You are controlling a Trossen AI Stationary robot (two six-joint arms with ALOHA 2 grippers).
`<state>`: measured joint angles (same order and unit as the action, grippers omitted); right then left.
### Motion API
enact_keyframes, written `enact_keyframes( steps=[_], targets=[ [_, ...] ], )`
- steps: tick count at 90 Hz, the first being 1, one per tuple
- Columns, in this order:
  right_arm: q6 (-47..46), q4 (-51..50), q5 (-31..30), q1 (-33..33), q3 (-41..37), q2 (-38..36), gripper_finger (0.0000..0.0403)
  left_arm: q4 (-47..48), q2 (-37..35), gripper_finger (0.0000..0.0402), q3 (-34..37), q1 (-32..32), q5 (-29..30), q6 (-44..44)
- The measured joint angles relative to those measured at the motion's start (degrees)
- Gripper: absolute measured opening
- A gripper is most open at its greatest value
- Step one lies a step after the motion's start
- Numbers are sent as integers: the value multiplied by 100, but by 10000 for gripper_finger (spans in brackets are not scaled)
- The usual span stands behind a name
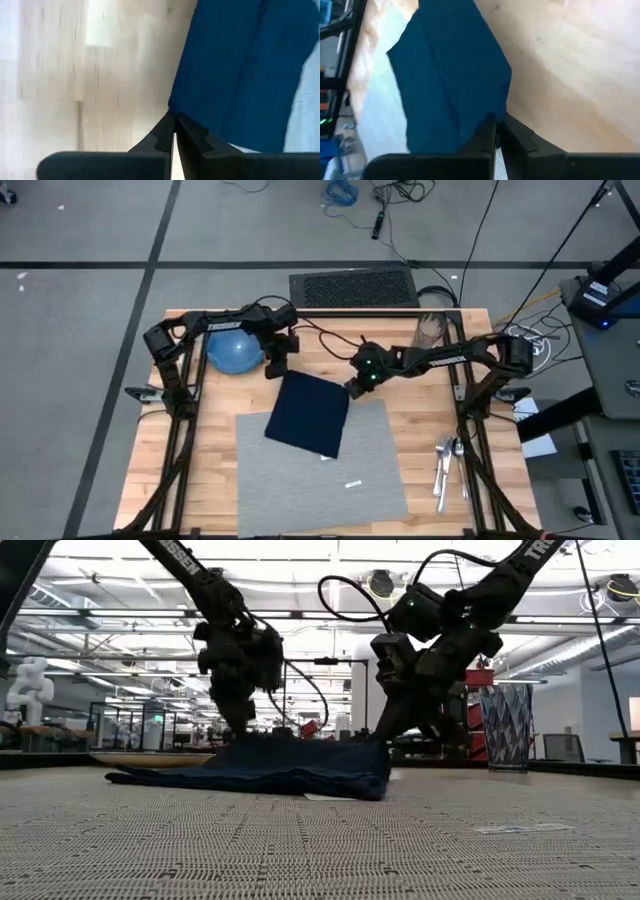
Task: Set table place
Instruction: Fold the dark blue napkin
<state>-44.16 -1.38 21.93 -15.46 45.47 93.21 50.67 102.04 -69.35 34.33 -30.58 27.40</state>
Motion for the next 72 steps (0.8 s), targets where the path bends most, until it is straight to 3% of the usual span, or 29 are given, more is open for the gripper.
enact_keyframes(
  steps=[27, 72],
  targets=[
    [-111, 307, 72, 133, 4, -22, 0, 238, -205, 0, 3, -277, -68, -9],
    [-4, 244, -550, 280, 7, -118, 0, 92, -199, 0, 5, -465, 250, -59]
  ],
)
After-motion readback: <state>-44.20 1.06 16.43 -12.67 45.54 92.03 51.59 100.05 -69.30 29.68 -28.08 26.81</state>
